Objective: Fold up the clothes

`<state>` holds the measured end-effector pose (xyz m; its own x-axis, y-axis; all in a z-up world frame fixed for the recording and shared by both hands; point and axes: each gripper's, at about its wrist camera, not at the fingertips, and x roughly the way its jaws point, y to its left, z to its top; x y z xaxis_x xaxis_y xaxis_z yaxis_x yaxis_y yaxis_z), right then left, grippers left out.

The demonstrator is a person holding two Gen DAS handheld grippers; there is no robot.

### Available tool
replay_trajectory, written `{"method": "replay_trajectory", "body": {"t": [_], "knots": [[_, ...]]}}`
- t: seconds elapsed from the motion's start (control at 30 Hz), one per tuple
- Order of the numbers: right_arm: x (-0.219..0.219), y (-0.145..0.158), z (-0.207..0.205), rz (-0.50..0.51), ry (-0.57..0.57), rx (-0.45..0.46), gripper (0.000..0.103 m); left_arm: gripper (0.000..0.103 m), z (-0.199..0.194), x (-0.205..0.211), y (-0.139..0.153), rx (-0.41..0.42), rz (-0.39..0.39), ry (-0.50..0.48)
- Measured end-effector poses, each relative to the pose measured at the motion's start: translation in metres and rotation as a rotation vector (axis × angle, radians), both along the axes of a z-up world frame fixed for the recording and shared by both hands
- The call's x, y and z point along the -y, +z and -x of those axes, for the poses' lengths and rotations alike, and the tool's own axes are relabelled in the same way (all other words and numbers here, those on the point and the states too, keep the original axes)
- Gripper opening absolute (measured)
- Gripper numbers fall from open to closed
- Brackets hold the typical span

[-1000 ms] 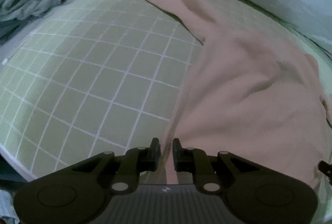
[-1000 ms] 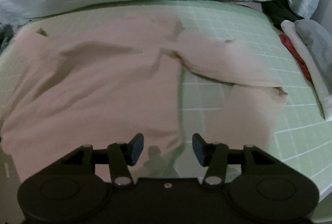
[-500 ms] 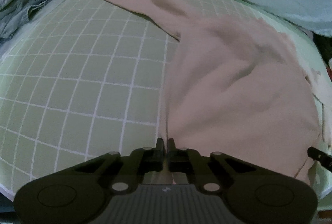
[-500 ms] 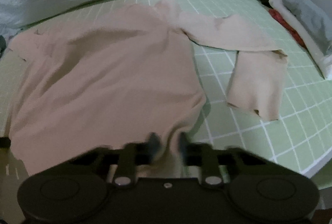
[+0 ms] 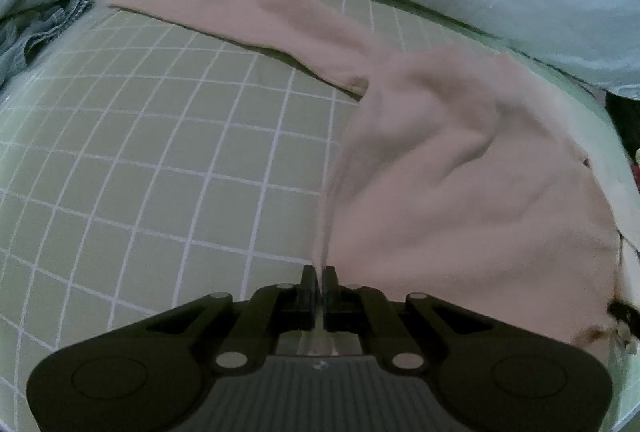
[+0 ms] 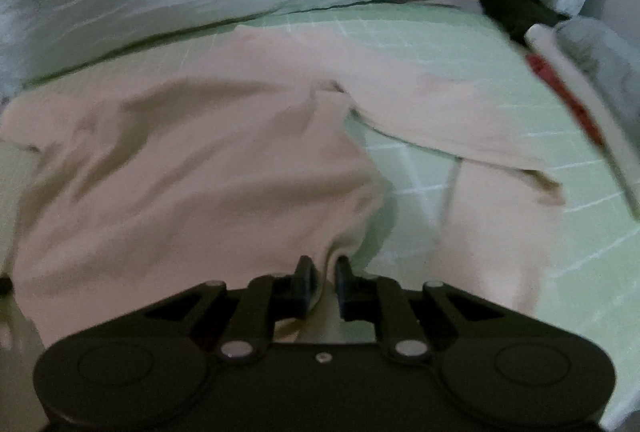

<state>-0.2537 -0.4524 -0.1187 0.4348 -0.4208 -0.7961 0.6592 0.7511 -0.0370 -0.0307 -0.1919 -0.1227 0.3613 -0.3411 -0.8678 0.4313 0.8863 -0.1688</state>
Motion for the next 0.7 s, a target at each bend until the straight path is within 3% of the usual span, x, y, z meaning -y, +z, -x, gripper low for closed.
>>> {"method": "replay_trajectory", "body": {"t": [0.13, 0.27, 0.33, 0.37, 0.53, 0.7], "knots": [[0.006, 0.001, 0.041, -0.027, -0.093, -0.019, 0.010, 0.004, 0.004, -0.004, 0.001, 0.008, 0.003, 0.019], [-0.002, 0.014, 0.036, -0.010, -0.107, -0.009, 0.014, 0.006, 0.008, 0.000, 0.003, 0.017, -0.023, 0.014], [-0.012, 0.023, 0.027, 0.001, -0.085, 0.027, 0.040, 0.007, 0.009, 0.000, 0.004, 0.017, -0.029, 0.015], [-0.015, 0.025, 0.024, -0.002, -0.070, 0.044, 0.043, 0.007, 0.008, -0.001, 0.004, 0.013, -0.029, 0.016], [-0.029, 0.010, 0.014, -0.015, 0.037, -0.058, 0.033, 0.007, 0.009, -0.002, 0.005, 0.006, -0.033, 0.022], [-0.009, 0.007, 0.043, -0.063, -0.056, -0.049, 0.038, 0.011, 0.010, 0.001, 0.006, 0.005, -0.049, 0.018]]}}
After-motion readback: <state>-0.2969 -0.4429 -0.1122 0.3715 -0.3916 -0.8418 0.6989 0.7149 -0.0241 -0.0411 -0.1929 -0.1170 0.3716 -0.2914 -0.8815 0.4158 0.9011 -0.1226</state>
